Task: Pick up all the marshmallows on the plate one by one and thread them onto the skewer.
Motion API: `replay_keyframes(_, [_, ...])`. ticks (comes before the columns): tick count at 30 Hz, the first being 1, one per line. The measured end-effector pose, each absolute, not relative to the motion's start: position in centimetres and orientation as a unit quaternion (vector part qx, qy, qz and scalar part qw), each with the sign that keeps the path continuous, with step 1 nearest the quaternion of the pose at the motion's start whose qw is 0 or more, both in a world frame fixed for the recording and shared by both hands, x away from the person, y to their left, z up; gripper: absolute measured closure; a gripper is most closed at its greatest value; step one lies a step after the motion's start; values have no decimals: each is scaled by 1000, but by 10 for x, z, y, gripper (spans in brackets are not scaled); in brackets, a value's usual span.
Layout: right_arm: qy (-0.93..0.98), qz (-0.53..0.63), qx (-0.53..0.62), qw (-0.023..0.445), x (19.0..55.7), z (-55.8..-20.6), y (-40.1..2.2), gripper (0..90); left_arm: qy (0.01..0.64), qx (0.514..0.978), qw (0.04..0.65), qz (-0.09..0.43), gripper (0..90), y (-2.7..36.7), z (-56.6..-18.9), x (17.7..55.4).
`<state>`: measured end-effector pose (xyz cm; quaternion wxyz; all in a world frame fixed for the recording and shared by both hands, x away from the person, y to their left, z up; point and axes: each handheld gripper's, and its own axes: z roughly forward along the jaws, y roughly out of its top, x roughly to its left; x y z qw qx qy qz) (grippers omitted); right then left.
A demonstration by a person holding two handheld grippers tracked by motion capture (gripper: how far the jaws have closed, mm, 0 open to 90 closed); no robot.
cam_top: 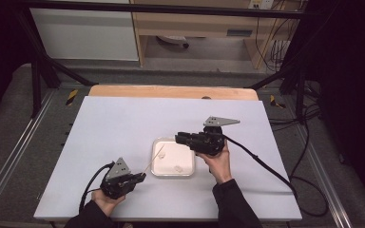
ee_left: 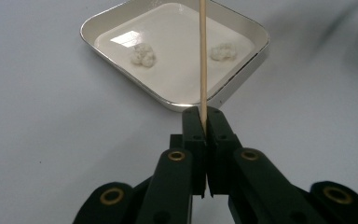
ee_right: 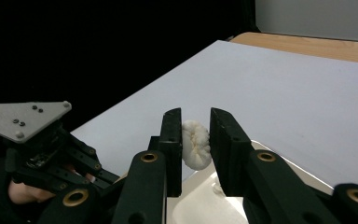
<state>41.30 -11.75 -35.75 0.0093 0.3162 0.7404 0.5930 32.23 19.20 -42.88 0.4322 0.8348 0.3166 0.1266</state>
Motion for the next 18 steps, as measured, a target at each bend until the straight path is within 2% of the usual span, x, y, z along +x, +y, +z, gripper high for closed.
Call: replay_keyframes(18, [732, 602, 317, -38, 421, -361, -96, 753, 314, 832, 438, 132, 880, 191, -427, 321])
